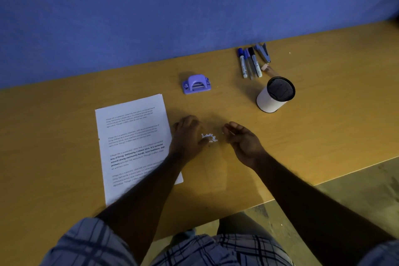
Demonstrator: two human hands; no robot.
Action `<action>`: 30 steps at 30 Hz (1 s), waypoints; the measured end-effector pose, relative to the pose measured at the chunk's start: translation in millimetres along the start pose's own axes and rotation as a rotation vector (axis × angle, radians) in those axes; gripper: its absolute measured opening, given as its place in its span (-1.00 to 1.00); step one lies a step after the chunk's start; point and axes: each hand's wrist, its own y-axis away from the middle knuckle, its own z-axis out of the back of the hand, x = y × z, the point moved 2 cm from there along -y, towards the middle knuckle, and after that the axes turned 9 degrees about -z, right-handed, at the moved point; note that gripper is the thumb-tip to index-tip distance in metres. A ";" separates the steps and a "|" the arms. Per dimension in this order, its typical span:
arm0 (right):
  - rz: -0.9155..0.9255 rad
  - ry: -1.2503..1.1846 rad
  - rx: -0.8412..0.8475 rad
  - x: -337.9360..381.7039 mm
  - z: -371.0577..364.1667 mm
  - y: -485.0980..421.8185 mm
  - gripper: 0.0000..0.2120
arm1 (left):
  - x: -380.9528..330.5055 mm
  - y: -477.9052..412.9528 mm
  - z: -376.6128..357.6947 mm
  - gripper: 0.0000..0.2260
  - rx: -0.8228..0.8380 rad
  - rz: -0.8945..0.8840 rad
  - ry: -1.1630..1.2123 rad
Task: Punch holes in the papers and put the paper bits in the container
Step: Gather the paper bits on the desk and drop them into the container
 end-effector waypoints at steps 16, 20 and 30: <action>-0.022 0.055 0.115 -3.7 -12.8 4.4 -0.48 | -25.1 1.9 1.8 -0.83 0.009 0.141 0.711; 0.044 0.153 0.051 -4.0 -11.1 1.8 -0.52 | -14.9 4.1 11.0 -0.82 -0.002 0.069 0.550; 0.324 0.844 -0.208 2.1 -4.6 -3.6 -0.70 | -7.4 -2.8 21.3 -0.83 0.046 -0.105 0.095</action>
